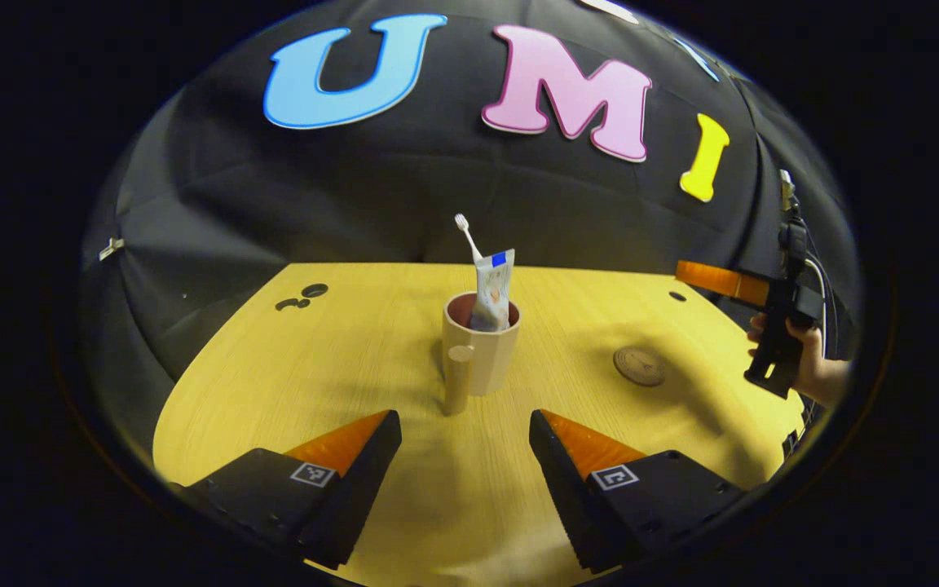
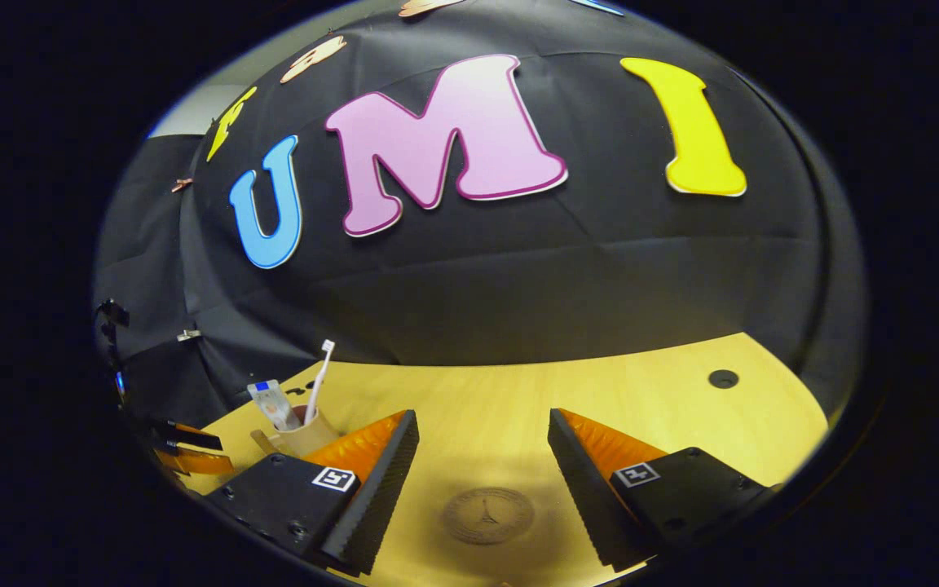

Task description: Put the toothbrush and toothpaste on the desktop into the cup, then pick up the cup and place it on the coaster on the desktop.

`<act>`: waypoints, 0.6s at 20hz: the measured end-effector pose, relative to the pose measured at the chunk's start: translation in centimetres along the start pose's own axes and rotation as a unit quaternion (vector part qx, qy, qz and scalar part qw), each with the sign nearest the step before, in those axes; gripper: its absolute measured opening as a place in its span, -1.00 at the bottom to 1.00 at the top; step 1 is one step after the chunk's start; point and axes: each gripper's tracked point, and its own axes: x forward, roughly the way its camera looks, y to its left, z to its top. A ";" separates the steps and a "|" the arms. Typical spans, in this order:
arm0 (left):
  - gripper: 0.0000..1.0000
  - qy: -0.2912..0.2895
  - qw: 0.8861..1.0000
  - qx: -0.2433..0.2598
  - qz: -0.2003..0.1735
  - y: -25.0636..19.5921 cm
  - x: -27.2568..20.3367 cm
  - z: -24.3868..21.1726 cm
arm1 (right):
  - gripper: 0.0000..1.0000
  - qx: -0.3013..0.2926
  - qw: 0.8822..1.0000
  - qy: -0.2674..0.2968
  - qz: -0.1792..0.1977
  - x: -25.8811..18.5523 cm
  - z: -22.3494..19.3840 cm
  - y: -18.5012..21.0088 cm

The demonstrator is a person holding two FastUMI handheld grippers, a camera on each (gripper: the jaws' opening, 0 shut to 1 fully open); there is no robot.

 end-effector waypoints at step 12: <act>0.95 0.163 0.983 0.070 -0.038 0.1 7.7 2.8 | 0.96 0.074 0.992 0.075 -0.073 -10.4 -5.9 -7.2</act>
